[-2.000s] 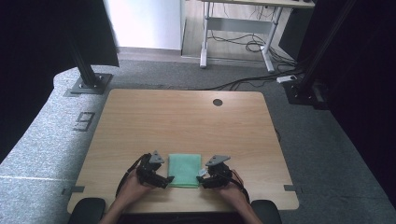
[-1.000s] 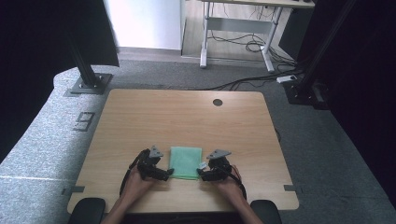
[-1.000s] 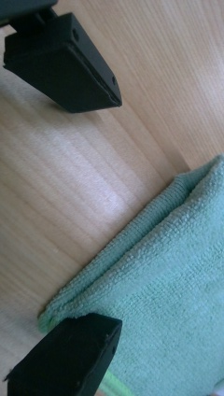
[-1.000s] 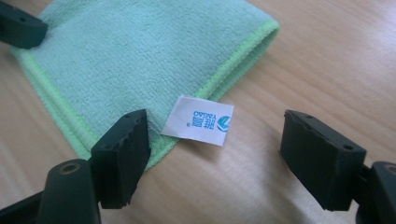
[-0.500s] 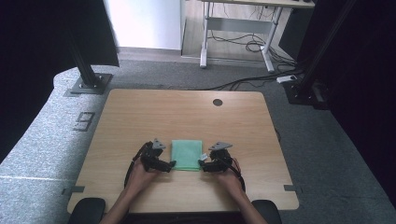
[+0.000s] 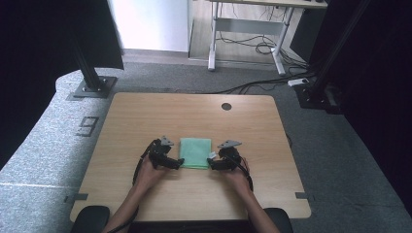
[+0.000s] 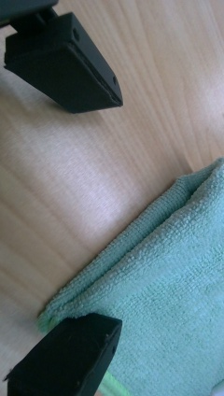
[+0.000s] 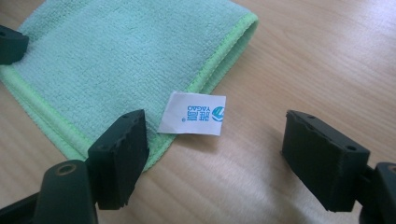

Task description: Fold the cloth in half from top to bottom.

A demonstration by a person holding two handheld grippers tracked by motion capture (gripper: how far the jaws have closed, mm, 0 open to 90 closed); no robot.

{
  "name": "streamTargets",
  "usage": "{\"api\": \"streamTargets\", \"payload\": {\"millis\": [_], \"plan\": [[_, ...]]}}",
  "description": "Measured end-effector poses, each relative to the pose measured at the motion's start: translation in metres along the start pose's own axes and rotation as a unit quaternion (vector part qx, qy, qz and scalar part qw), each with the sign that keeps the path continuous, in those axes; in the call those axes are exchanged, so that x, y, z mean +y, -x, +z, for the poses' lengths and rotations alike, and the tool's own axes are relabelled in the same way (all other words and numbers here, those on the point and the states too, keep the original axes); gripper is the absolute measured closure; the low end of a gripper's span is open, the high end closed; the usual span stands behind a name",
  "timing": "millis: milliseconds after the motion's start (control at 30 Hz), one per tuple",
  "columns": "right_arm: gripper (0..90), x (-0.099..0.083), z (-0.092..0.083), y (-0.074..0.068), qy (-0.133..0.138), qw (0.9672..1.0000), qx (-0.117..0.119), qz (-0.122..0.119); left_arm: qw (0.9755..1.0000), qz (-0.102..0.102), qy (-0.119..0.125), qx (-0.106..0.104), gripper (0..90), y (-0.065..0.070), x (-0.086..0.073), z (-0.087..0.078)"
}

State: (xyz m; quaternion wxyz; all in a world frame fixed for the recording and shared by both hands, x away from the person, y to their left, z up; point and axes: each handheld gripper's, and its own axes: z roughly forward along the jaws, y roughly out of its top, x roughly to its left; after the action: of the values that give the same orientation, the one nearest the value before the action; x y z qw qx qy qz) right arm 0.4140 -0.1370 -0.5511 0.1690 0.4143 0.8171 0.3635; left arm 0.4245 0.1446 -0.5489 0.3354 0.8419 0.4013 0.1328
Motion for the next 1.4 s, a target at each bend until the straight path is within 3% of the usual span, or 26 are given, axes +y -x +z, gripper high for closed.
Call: {"api": "streamTargets", "payload": {"millis": [267, 700, 1067, 1200, 1400], "plan": [[22.1, 0.006, 0.008, 0.007, 0.005, 1.0, -0.006, 0.004, 1.0, -0.004, 0.0, 0.004, 0.0, -0.007, 0.007, 0.006], [20.6, 0.007, 0.009, 0.009, 0.008, 0.9999, -0.002, 0.005, 0.9999, -0.01, 0.003, 0.003, 0.0, -0.007, 0.007, 0.005], [11.9, 0.01, 0.005, 0.009, -0.001, 0.9999, 0.009, 0.006, 0.9998, -0.018, 0.005, -0.01, 0.0, -0.01, 0.005, 0.001], [9.9, 0.014, 0.0, 0.007, 0.003, 0.9999, 0.013, 0.0, 0.9999, -0.011, 0.007, -0.009, 0.0, -0.007, 0.006, -0.003], [6.0, 0.016, -0.008, 0.004, -0.001, 0.9998, 0.016, -0.015, 0.9998, 0.015, 0.011, -0.004, 0.0, 0.002, 0.008, -0.015]]}}
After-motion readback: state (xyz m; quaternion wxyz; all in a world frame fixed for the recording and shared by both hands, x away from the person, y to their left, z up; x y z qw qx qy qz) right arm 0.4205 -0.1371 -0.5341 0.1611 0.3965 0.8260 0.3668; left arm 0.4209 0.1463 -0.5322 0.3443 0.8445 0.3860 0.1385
